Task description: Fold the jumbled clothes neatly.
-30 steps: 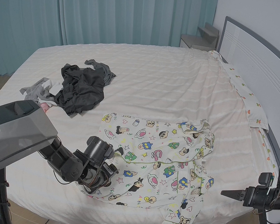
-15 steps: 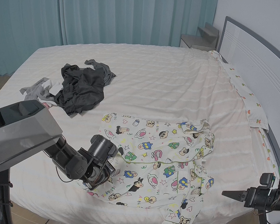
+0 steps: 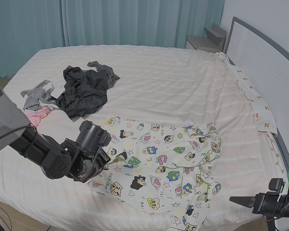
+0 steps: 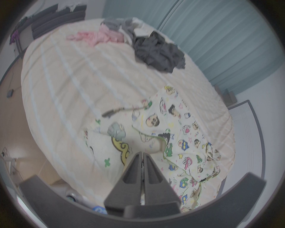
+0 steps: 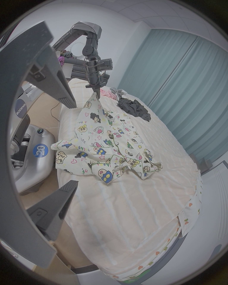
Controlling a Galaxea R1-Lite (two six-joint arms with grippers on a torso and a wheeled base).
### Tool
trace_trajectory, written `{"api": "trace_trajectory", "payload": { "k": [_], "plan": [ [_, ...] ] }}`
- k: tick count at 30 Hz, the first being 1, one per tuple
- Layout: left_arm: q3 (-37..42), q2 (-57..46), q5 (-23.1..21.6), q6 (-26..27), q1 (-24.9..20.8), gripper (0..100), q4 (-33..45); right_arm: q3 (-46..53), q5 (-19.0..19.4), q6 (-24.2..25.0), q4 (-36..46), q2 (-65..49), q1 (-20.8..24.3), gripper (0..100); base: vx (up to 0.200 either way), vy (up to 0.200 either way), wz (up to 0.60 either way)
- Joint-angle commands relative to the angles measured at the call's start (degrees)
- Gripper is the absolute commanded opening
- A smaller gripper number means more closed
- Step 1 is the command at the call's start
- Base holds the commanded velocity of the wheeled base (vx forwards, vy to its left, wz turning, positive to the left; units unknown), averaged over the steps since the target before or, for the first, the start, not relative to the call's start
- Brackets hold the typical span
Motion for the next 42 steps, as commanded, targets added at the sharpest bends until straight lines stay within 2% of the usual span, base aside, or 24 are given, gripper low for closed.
{"api": "trace_trajectory", "payload": {
  "k": [1,2,4,6,10,16,17,24,26,31,33,34,35,37,38,39,41,42],
  "plan": [
    [4.7,-4.4,2.8,3.6,0.0,0,-7.1,0.0,0.1,0.0,0.0,-0.1,0.0,100,0.000,0.000,0.00],
    [4.7,-4.4,2.8,3.6,0.0,0,-7.1,0.0,0.1,0.0,0.0,-0.1,0.0,100,0.000,0.000,0.00],
    [8.7,-2.7,3.3,8.3,-0.1,0,-11.8,-0.1,0.1,0.0,0.0,0.0,0.0,100,0.000,0.000,0.00],
    [10.6,0.2,4.6,9.8,-0.6,0,-14.2,-0.1,0.0,0.0,0.0,0.0,0.0,100,0.000,0.000,0.00],
    [11.6,5.3,5.4,10.2,-0.7,0,-17.9,-0.3,0.0,0.0,-0.1,0.1,-0.1,100,0.000,0.000,0.00],
    [11.9,8.0,5.4,12.9,0.2,0,-18.9,-1.3,0.0,0.1,-0.2,1.3,-1.4,100,0.000,0.000,0.00],
    [11.8,7.9,5.4,13.5,0.7,100,-19.8,-1.3,0.0,0.0,-0.2,1.6,-1.5,100,0.000,0.000,0.00],
    [12.7,5.8,7.0,15.7,3.0,100,-25.1,-4.1,-0.1,0.3,-0.2,6.2,-2.2,100,0.000,0.000,0.00],
    [13.9,3.4,7.7,16.5,4.7,100,-27.0,-7.4,0.1,0.5,-0.2,10.7,-4.3,100,0.000,0.000,0.00],
    [18.0,-2.1,7.2,17.8,8.5,100,-30.9,-12.6,0.0,0.7,-0.8,19.6,-4.9,100,0.000,0.000,0.00],
    [23.2,-6.0,3.9,17.8,10.9,100,-33.6,-18.2,-0.3,3.7,-2.5,26.2,-5.4,100,0.000,0.000,0.00],
    [23.2,-6.0,3.9,17.8,10.9,100,-33.6,-18.2,-0.3,3.7,-2.5,26.2,-5.4,100,0.000,0.000,0.00],
    [25.9,-7.1,0.4,17.7,11.7,100,-34.6,-20.6,-0.7,5.2,-3.1,29.1,-5.5,100,0.000,0.000,0.00],
    [32.3,-10.3,-9.0,17.4,14.4,100,-36.7,-26.8,-4.2,7.9,-3.4,35.2,-4.8,100,0.000,0.000,0.00],
    [34.4,-11.4,-12.0,17.3,15.6,100,-37.1,-28.5,-5.9,8.5,-3.4,36.9,-4.1,100,0.000,0.000,0.00],
    [34.4,-11.4,-12.0,17.3,15.6,100,-37.1,-28.5,-5.9,8.5,-3.4,36.9,-4.1,100,0.000,0.000,0.00],
    [40.7,-14.4,-21.7,16.4,20.8,100,-38.6,-33.7,-11.8,9.9,-3.4,42.4,-0.7,100,0.000,0.000,0.00],
    [40.7,-14.4,-21.7,16.4,20.8,100,-38.6,-33.7,-11.8,9.9,-3.4,42.4,-0.7,100,0.000,0.000,0.00]
  ]
}}
